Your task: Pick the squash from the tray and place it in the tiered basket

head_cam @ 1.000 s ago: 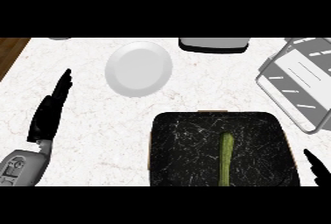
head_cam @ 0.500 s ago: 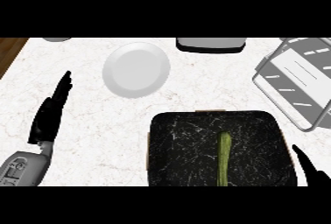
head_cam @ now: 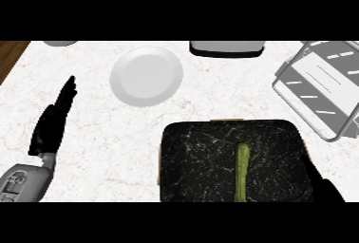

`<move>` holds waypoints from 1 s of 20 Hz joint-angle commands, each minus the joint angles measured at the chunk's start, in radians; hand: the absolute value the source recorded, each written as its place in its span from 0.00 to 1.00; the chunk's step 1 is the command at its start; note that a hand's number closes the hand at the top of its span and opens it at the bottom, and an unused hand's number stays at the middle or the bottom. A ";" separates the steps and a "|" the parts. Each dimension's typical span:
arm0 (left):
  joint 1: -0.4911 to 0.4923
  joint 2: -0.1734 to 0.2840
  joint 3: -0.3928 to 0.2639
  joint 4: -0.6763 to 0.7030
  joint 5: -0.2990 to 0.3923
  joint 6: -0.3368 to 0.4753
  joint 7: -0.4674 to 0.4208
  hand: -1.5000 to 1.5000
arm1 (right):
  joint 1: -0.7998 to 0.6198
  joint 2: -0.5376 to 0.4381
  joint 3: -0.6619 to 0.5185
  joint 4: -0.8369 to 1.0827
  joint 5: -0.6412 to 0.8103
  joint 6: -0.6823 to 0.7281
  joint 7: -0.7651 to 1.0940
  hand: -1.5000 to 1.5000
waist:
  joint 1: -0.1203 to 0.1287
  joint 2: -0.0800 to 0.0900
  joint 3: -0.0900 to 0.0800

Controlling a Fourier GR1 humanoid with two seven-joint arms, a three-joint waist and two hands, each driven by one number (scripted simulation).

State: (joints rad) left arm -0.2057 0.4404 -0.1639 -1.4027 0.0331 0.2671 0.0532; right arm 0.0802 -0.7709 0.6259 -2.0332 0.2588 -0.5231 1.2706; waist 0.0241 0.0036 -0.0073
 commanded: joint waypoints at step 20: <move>0.022 -0.019 0.020 -0.039 -0.020 -0.011 0.036 0.50 | -0.175 0.439 0.020 0.334 0.168 0.114 0.218 0.00 | -0.008 -0.003 0.004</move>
State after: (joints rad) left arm -0.1934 0.4357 -0.1373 -1.4235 0.0212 0.2480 0.0786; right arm -0.0292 -0.4444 0.6365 -1.7800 0.3888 -0.4517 1.2787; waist 0.0073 -0.0053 -0.0136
